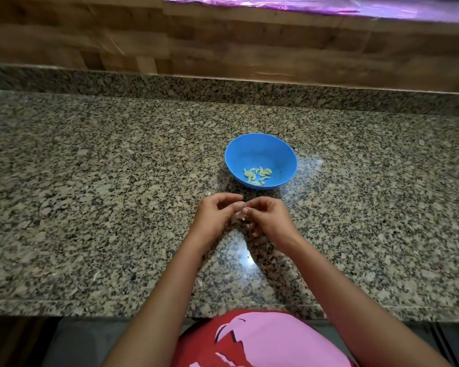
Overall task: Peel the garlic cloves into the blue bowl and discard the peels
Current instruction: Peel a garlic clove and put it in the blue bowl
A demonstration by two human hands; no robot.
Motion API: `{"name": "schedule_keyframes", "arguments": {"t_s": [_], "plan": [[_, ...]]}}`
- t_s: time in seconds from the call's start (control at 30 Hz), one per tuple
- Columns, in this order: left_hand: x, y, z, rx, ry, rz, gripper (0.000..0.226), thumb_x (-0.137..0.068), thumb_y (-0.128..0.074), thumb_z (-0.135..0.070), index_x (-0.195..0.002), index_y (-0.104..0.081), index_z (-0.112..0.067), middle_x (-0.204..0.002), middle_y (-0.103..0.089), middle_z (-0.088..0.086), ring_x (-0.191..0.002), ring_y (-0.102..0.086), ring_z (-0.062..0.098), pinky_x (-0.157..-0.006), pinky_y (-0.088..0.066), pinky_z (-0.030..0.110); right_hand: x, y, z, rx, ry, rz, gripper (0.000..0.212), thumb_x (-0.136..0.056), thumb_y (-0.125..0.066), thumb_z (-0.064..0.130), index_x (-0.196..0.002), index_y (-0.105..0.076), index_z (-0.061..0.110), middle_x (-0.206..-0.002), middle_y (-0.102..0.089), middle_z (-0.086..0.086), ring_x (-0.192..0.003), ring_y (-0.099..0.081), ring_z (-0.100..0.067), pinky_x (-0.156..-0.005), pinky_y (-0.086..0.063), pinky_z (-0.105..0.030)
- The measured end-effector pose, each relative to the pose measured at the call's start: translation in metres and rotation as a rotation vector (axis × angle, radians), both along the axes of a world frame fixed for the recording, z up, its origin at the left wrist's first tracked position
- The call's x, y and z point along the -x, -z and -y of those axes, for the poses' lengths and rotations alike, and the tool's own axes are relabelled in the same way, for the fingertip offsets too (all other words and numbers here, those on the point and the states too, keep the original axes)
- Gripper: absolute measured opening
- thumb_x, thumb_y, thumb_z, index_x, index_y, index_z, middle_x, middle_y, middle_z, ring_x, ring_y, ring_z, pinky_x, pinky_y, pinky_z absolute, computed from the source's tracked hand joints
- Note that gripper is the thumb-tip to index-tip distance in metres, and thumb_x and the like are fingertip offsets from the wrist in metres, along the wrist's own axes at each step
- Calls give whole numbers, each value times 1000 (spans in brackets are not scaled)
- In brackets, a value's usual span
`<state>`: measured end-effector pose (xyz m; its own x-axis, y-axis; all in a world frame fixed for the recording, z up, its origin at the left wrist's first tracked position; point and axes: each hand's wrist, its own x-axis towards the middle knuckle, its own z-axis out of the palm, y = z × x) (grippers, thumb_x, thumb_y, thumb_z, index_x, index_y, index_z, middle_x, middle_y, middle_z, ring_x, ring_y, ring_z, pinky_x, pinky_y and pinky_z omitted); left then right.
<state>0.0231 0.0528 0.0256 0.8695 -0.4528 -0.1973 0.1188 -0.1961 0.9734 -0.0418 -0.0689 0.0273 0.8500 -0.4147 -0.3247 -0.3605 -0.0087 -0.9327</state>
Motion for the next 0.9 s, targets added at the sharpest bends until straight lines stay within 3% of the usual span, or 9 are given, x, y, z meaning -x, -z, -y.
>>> {"name": "schedule_keyframes", "arguments": {"t_s": [0.13, 0.33, 0.43, 0.6, 0.7, 0.83, 0.9], "plan": [[2, 6, -3, 54, -24, -105, 25, -83, -65, 1, -107, -65, -2, -89, -68, 3, -78, -64, 8, -63, -50, 12, -3, -1, -3, -107, 32, 11, 5, -90, -59, 4, -93, -58, -1, -70, -61, -13, -46, -56, -10, -43, -49, -21], [18, 14, -16, 198, -1, -252, 21, -81, -64, 5, -94, -67, -10, -86, -71, 2, -75, -68, 10, -63, -53, 16, 8, 1, -10, -449, 104, 73, 7, -90, -54, -3, -96, -55, -8, -79, -62, -19, -58, -66, -17, -60, -58, -24], [21, 15, -18, 228, 20, -215, 18, -81, -64, 7, -90, -68, -9, -85, -71, 3, -76, -67, 11, -67, -53, 17, 13, 1, -13, -545, 118, 86, 11, -90, -54, -6, -100, -54, -8, -81, -62, -21, -58, -67, -19, -58, -58, -24], [22, 16, -24, 1, -51, -48, 23, -82, -65, 3, -96, -67, -16, -93, -68, 0, -85, -64, 6, -64, -49, 9, 15, -1, -15, -427, 174, 68, 7, -90, -53, -6, -97, -52, -4, -72, -57, -15, -51, -63, -16, -56, -58, -26], [24, 21, -27, -163, -19, 88, 31, -82, -67, -2, -108, -64, -20, -103, -65, -1, -94, -62, 8, -70, -50, 13, 18, 0, -14, -341, 143, 46, 12, -90, -54, -6, -102, -54, -7, -73, -57, -12, -56, -60, -16, -57, -58, -25], [29, 22, -28, -235, -65, 251, 29, -85, -66, -8, -112, -64, -19, -107, -62, -2, -95, -60, 10, -70, -49, 13, 23, 0, -12, -277, 101, 18, 21, -87, -57, -6, -106, -58, -16, -76, -60, -11, -59, -59, -14, -57, -56, -21], [32, 20, -27, -172, -90, 266, 24, -86, -65, -14, -110, -65, -18, -105, -63, -3, -92, -62, 10, -72, -51, 16, 26, -1, -12, -278, 79, 23, 23, -86, -59, -4, -106, -59, -17, -75, -61, -11, -59, -59, -13, -57, -55, -21]]}}
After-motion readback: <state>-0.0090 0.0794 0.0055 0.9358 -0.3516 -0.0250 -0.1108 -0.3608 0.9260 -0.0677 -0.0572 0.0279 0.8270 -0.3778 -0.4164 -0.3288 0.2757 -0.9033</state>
